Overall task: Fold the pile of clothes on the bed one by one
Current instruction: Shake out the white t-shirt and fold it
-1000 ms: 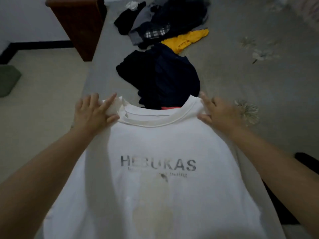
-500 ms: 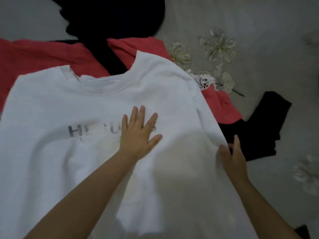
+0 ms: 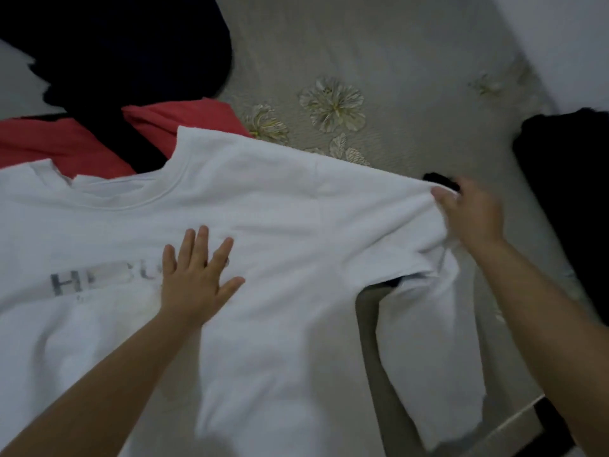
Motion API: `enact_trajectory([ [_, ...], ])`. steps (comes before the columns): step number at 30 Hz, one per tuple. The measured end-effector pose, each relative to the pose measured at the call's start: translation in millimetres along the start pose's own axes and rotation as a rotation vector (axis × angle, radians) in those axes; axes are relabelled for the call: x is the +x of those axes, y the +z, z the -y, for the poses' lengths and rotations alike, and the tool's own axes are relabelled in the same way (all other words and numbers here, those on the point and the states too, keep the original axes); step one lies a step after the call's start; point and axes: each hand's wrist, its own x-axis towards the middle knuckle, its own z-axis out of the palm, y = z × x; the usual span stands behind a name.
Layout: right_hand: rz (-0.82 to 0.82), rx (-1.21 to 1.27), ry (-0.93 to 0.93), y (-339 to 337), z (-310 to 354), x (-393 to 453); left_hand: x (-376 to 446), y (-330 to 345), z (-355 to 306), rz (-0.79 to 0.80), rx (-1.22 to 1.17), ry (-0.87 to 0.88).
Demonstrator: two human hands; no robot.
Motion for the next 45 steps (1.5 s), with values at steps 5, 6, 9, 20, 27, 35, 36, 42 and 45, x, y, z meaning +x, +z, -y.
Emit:
enact_trajectory([
  [5, 0.076, 0.043, -0.068, 26, -2, 46, 12, -9, -37, -0.058, 0.019, -0.025],
  [6, 0.084, 0.060, -0.046, 34, -8, 43, 17, -11, -50, -0.086, 0.016, -0.027],
  [9, 0.047, 0.232, 0.071, 54, -42, 4, 29, -13, -96, -0.113, 0.031, 0.040],
  [20, 0.268, 0.330, 0.406, 86, -147, -140, 41, 41, -199, 0.038, 0.052, 0.048],
  [27, 0.045, 0.221, 0.288, 12, -256, -46, 43, 23, -225, 0.009, 0.060, 0.100],
  [35, -0.013, 0.122, 0.587, 9, -305, -18, 75, 29, -293, 0.044, 0.108, 0.270],
  [36, 0.038, 0.194, 0.644, 20, -299, -27, 76, 37, -294, 0.080, 0.165, 0.266],
  [42, 0.059, 0.216, 0.712, 62, -293, -53, 77, 68, -289, 0.152, 0.274, 0.257],
  [45, 0.057, 0.362, 0.620, 64, -294, -49, 80, 69, -292, 0.144, 0.269, 0.264],
])
